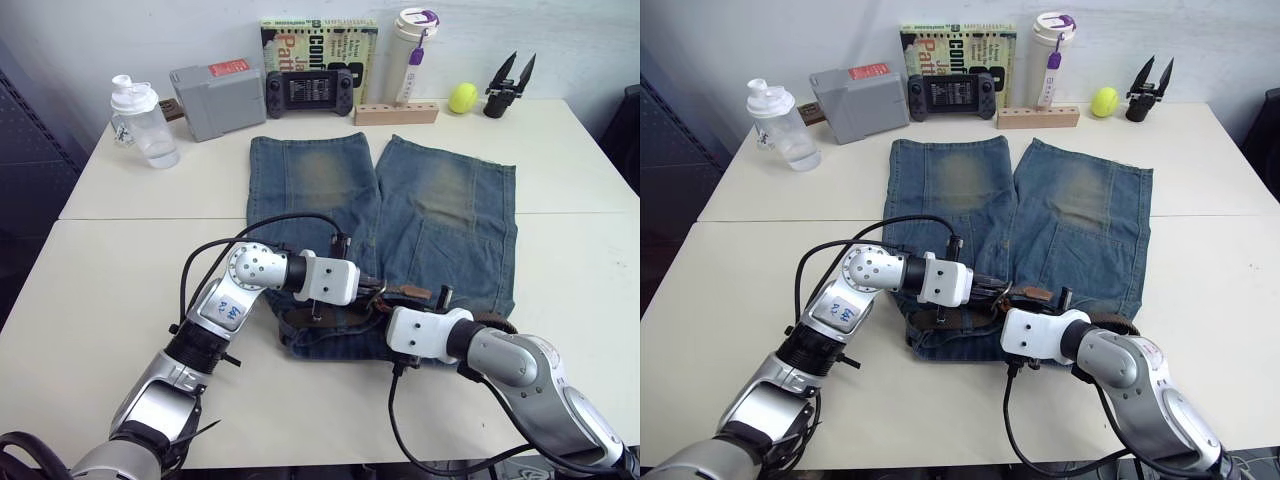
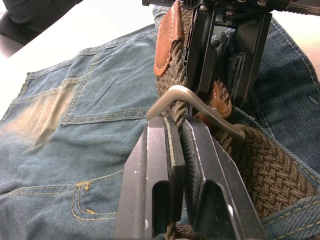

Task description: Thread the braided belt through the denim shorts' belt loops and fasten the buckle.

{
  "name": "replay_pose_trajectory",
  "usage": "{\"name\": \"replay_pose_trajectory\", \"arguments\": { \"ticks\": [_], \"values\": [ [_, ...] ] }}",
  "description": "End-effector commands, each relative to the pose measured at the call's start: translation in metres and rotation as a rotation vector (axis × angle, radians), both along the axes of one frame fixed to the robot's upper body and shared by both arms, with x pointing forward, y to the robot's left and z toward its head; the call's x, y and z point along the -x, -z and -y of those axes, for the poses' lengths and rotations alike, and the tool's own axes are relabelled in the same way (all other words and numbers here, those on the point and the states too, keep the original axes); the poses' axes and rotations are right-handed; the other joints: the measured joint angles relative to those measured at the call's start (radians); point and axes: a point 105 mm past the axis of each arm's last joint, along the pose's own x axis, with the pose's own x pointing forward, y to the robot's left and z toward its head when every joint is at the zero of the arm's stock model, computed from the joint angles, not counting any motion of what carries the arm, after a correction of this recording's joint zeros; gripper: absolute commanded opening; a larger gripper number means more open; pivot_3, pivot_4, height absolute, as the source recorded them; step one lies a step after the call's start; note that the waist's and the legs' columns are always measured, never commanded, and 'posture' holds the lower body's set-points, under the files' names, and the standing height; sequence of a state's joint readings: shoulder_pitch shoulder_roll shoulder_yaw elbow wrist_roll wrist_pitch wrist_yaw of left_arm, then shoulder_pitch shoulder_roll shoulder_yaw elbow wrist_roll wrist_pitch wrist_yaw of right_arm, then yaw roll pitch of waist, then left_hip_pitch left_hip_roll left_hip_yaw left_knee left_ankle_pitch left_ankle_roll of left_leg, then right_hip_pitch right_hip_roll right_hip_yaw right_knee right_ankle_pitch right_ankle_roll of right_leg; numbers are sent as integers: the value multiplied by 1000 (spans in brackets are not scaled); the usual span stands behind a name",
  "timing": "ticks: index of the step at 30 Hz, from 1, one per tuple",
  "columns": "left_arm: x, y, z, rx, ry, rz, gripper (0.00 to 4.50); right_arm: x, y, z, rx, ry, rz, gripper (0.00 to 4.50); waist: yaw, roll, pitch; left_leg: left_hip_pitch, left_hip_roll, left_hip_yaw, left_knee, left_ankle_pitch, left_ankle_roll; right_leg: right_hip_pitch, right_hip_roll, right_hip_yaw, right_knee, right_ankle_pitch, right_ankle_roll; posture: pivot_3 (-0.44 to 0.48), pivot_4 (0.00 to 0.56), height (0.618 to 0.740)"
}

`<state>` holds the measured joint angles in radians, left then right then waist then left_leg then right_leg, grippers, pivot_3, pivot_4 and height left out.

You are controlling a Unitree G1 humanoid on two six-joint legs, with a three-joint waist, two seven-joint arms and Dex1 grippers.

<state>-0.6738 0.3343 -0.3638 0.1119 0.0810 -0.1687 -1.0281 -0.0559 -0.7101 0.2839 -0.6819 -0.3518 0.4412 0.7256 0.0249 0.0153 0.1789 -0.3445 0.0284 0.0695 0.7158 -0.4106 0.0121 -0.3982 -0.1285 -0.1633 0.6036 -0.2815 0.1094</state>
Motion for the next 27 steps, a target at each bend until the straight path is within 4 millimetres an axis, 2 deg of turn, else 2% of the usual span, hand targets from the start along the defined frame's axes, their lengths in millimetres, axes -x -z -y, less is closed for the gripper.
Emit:
{"name": "replay_pose_trajectory", "arguments": {
  "ticks": [1, 3, 4, 7, 8, 10, 16, 18, 22, 24, 27],
  "values": [
    [10, -5, 14, 25, 69, 17, 0, 13, -4, -14, -88, -42, -53, 270, 0, 0, 0, 0, 0, 0, 0, 0, 0, 0, 0, 0, 0, 0, 0, 0, 150, 731],
    [9, -5, 15, 28, 67, 15, 0, 13, -10, -11, -133, -9, -59, 1298, 0, 0, 0, 0, 0, 0, 0, 0, 0, 0, 0, 0, 0, 0, 0, 0, 150, 731],
    [8, -5, 16, 31, 65, 13, 0, 14, -13, -10, -174, 10, -86, 1592, 0, 0, 0, 0, 0, 0, 0, 0, 0, 0, 0, 0, 0, 0, 0, 0, 150, 731],
    [7, -5, 17, 37, 60, 10, 0, 19, -21, -5, -256, 58, -150, 2900, 1, 0, 0, 0, 0, 0, 0, 0, 0, 0, 0, 0, 0, 0, 0, 0, 150, 731],
    [7, -5, 17, 39, 60, 8, 0, 22, -23, -1, -267, 69, -176, 3512, 2, 0, 0, 0, 0, -1, 0, 0, 0, 0, 0, 0, 0, 0, 0, 0, 150, 731],
    [7, -5, 18, 43, 59, 5, 0, 28, -32, 10, -312, 99, -237, 4232, 3, 0, 0, -1, -1, -1, 1, 0, 0, 0, -1, 0, 0, 0, 0, 0, 150, 731],
    [7, -3, 20, 49, 59, -4, 0, 40, -57, 37, -384, 130, -361, 4232, 4, 0, 0, -1, -1, -3, 1, 0, 0, 0, -1, 0, 0, 0, 0, 0, 150, 731],
    [8, -2, 20, 48, 60, -4, 0, 42, -72, 42, -433, 108, -384, 4232, 3, 0, 0, -1, -1, -3, 0, 0, 0, 0, -1, 0, 0, 0, 0, 0, 150, 731],
    [7, -1, 20, 47, 60, -4, 0, 33, -94, 47, -420, 83, -292, 4232, 2, 0, 0, 0, -1, -4, 1, 0, 0, 0, -1, 1, 1, 0, 0, 0, 150, 731],
    [8, -2, 20, 49, 60, -2, 0, 27, -92, 47, -325, 85, -230, 4232, 4, 0, 0, 1, -1, -4, 1, 0, 0, 0, -1, 1, 1, 0, 0, 0, 150, 731],
    [8, -3, 21, 54, 61, 1, 0, 18, -77, 45, -157, 72, -162, 4232, 5, 0, 0, 0, -1, -3, 1, 0, 0, 0, -1, 1, 1, 0, 0, 0, 150, 731]
  ]
}}
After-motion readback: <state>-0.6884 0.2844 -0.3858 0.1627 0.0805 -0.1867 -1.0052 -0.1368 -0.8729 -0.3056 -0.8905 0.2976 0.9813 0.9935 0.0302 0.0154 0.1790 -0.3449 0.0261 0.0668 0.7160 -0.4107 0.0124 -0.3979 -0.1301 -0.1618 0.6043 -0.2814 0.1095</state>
